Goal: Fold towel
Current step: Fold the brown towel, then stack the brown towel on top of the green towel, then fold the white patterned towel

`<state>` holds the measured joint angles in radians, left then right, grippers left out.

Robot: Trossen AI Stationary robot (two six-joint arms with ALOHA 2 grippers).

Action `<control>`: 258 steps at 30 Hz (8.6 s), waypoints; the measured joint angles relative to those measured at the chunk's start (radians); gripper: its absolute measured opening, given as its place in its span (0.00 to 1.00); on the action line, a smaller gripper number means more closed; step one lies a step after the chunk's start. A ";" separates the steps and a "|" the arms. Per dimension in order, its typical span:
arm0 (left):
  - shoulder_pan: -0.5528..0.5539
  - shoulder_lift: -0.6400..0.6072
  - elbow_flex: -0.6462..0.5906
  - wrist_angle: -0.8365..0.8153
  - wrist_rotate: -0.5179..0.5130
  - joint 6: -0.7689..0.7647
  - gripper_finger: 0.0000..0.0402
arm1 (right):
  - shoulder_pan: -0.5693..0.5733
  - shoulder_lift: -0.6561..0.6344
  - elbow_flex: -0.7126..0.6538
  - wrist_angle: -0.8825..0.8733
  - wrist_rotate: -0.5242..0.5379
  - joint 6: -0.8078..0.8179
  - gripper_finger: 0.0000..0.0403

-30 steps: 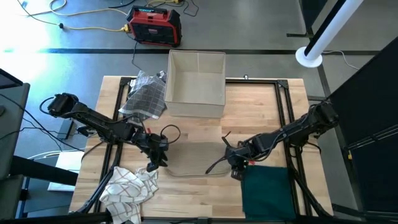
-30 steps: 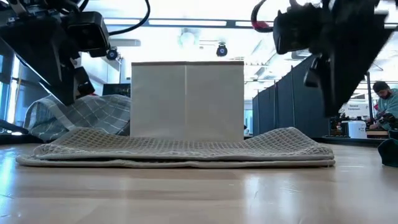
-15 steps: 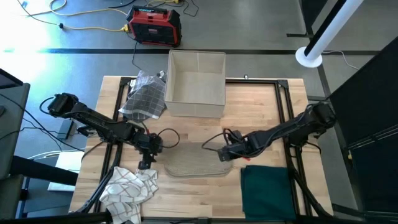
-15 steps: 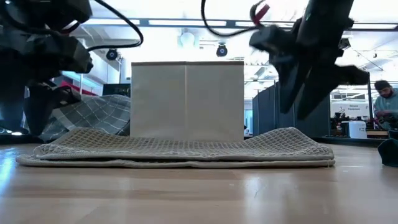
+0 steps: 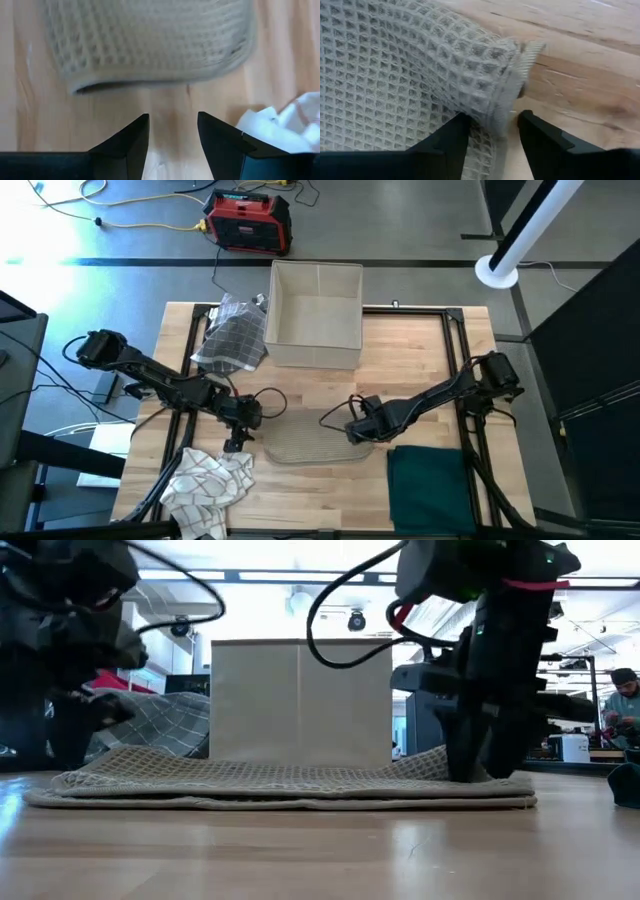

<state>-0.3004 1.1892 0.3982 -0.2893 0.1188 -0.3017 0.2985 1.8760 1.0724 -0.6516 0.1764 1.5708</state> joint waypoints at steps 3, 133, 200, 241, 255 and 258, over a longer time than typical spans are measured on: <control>0.001 -0.002 -0.027 0.017 -0.001 -0.016 0.40 | 0.000 -0.003 0.000 -0.009 -0.002 0.002 0.18; 0.166 -0.166 0.114 0.049 -0.180 -0.036 0.39 | -0.153 0.053 0.341 -0.195 -0.081 -0.366 0.41; 0.314 -0.162 0.114 0.176 -0.109 0.236 0.39 | 0.522 -0.226 0.304 -0.762 -0.423 0.704 0.04; 0.315 -0.162 0.114 0.177 -0.157 0.176 0.39 | 0.521 -0.234 -0.107 -0.150 -0.442 0.733 0.63; 0.231 -0.188 0.264 -0.064 -0.123 0.089 0.39 | 0.357 -0.302 0.141 -0.586 -0.115 0.301 0.63; 0.170 -0.188 0.393 -0.210 -0.124 0.110 0.38 | 0.311 -0.344 0.177 -0.624 -0.027 0.215 0.63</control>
<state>-0.1304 1.0008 0.7910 -0.4996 -0.0050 -0.1917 0.6092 1.5323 1.2494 -1.2751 0.1491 1.7860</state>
